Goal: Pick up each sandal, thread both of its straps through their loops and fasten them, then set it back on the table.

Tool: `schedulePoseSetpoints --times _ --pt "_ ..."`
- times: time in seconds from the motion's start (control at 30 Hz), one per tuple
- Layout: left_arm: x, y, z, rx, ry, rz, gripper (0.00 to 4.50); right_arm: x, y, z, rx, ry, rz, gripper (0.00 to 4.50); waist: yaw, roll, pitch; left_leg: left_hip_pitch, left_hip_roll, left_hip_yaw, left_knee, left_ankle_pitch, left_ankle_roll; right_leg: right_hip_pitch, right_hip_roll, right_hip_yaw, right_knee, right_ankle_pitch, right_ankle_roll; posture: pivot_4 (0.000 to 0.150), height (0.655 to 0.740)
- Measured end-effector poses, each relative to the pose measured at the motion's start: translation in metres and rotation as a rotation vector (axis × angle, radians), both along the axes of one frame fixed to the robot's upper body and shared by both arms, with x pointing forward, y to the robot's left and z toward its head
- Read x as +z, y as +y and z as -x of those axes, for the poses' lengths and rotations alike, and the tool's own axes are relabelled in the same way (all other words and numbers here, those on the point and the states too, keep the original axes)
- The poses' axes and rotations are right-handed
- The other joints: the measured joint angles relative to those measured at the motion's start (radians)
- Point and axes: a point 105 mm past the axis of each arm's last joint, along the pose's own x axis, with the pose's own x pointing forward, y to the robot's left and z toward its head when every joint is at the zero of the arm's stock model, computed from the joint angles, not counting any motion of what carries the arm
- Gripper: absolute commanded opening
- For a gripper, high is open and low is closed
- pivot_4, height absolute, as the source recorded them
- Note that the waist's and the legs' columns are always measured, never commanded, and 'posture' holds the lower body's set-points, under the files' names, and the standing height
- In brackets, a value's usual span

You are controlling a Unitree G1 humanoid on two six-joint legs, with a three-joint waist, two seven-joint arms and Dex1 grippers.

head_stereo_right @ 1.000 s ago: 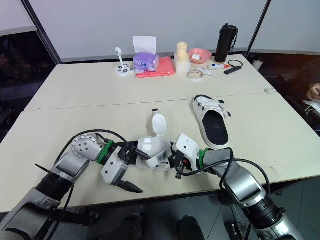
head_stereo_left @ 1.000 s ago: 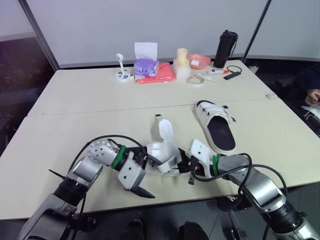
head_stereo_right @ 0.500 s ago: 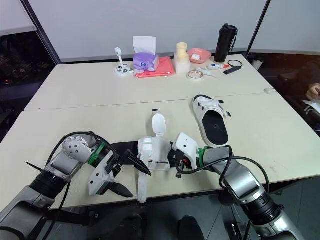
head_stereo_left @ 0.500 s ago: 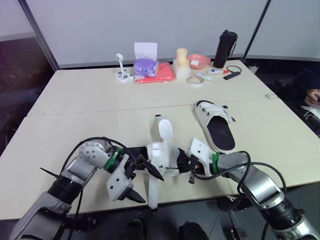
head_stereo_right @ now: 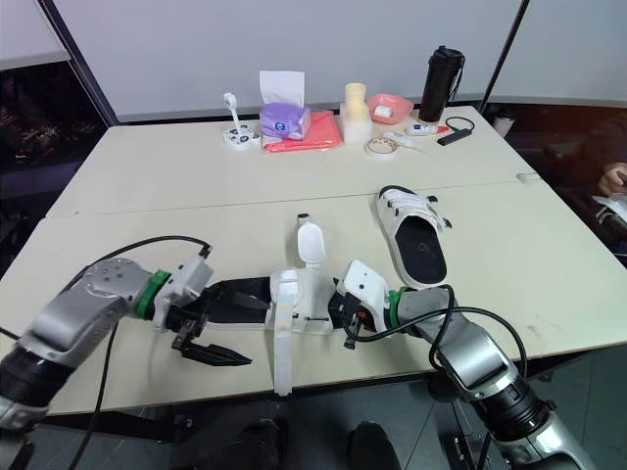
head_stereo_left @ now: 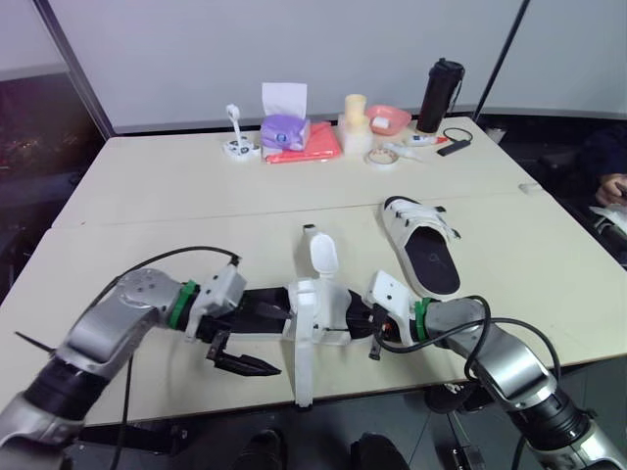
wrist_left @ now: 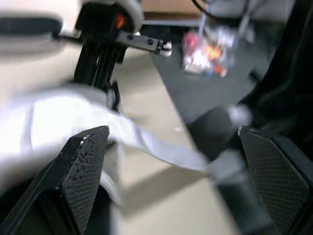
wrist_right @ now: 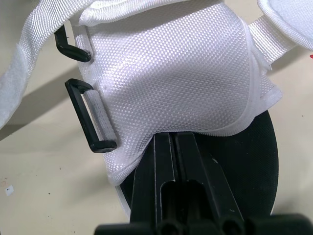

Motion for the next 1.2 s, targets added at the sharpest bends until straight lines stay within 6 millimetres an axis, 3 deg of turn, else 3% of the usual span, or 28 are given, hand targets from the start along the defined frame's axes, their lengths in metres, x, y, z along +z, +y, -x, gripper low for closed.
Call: schedulePoseSetpoints --times 0.17,0.37,0.63,0.97,1.0,1.03,1.13,1.2 --pt "-0.018 0.003 0.018 0.087 0.25 -0.047 4.41 0.0 -0.002 0.0 -0.005 -0.001 0.005 0.0 0.004 0.0 0.0 0.0 0.001 0.0 0.0 0.0 0.0 0.0 0.0 0.0 0.0 0.0 -0.001 0.15 0.7344" --pt "-0.042 -0.012 0.013 0.239 0.41 -0.047 4.41 0.0 -0.001 -0.001 -0.002 0.0 0.006 0.0 0.008 0.0 0.0 0.0 0.001 0.0 0.0 0.0 0.0 0.0 -0.001 0.0 -0.001 -0.002 -0.003 0.15 0.7344" --pt "-0.055 -0.04 0.007 0.32 0.489 0.006 4.41 0.0 -0.002 -0.001 -0.004 0.003 0.007 0.0 0.009 0.0 0.0 0.0 0.0 0.0 0.0 0.0 0.0 0.0 -0.001 0.0 -0.001 -0.002 -0.003 0.15 0.7344" --pt "-0.058 -0.047 0.008 0.325 0.498 0.007 4.41 0.001 -0.004 0.001 -0.019 0.005 0.016 0.0 0.022 0.0 0.0 0.0 0.001 0.001 -0.001 0.0 0.0 0.0 -0.001 0.001 -0.002 -0.002 -0.004 0.15 0.7344" --pt "-0.059 -0.048 0.01 0.321 0.502 0.005 3.91 0.001 -0.005 0.0 -0.021 0.005 0.017 0.0 0.025 0.0 0.0 0.0 0.001 0.001 -0.001 0.0 -0.001 0.0 -0.002 0.001 -0.003 -0.002 -0.005 0.15 0.7344" --pt "-0.059 -0.048 0.01 0.319 0.506 0.001 3.69 0.001 -0.005 0.0 -0.023 0.005 0.017 0.0 0.027 0.0 0.0 0.0 0.001 0.001 -0.001 0.0 -0.001 0.0 -0.002 0.001 -0.003 -0.002 -0.005 0.15 0.7344" --pt "-0.061 -0.049 0.013 0.311 0.517 -0.003 2.14 0.001 -0.005 0.0 -0.023 0.005 0.017 0.0 0.028 0.0 0.0 0.0 0.001 0.001 -0.001 0.0 -0.001 0.0 -0.002 0.001 -0.005 -0.002 -0.005 0.15 0.7344" --pt "-0.061 -0.049 0.014 0.309 0.518 -0.003 1.45 0.001 -0.005 0.0 -0.023 0.005 0.016 0.0 0.028 0.0 0.0 0.0 0.001 0.001 -0.001 0.0 -0.001 0.0 -0.002 0.001 -0.005 -0.002 -0.005 0.15 0.7344"
